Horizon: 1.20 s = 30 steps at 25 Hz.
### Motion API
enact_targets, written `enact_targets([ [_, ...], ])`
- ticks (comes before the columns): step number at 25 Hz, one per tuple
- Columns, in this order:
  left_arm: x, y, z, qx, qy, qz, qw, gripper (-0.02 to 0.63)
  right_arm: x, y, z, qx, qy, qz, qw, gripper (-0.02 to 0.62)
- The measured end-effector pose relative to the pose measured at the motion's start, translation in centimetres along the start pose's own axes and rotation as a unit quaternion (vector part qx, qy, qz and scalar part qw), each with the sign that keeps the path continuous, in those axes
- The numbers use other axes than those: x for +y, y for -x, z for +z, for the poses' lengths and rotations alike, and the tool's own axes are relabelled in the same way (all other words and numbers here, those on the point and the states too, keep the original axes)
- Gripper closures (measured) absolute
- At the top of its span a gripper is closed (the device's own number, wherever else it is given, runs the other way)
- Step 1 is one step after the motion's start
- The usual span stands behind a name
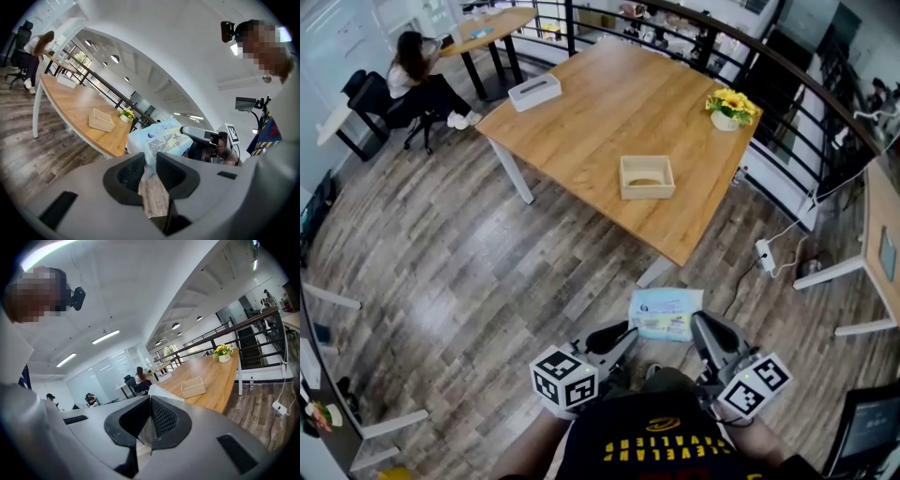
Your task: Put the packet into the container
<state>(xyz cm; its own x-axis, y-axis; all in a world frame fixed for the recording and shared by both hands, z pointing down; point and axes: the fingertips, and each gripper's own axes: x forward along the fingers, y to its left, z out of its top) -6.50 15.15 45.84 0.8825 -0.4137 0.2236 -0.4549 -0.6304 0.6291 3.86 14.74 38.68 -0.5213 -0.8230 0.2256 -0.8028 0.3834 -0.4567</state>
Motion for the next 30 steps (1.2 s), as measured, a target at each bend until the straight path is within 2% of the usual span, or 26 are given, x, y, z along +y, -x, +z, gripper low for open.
enact_targets([
  [5, 1.8, 0.9, 1.7, -0.010, -0.036, 0.036, 0.9986, 0.549, -0.4, -1.7, -0.7, 0.021, 0.009, -0.015, 1.000, 0.578],
  [12, 2.0, 0.3, 4.0, -0.012, -0.068, 0.045, 0.9966, 0.557, -2.7, -3.6, -0.2, 0.034, 0.017, -0.039, 0.999, 0.578],
  [21, 3.3, -2.1, 6.4, -0.008, -0.085, 0.068, 0.9940, 0.558, -6.0, -6.3, 0.9, 0.038, 0.003, -0.023, 0.999, 0.578],
  [30, 4.9, -7.4, 9.2, -0.008, -0.109, 0.106, 0.9883, 0.558, -11.6, -9.4, 3.3, 0.056, -0.003, 0.003, 0.998, 0.578],
])
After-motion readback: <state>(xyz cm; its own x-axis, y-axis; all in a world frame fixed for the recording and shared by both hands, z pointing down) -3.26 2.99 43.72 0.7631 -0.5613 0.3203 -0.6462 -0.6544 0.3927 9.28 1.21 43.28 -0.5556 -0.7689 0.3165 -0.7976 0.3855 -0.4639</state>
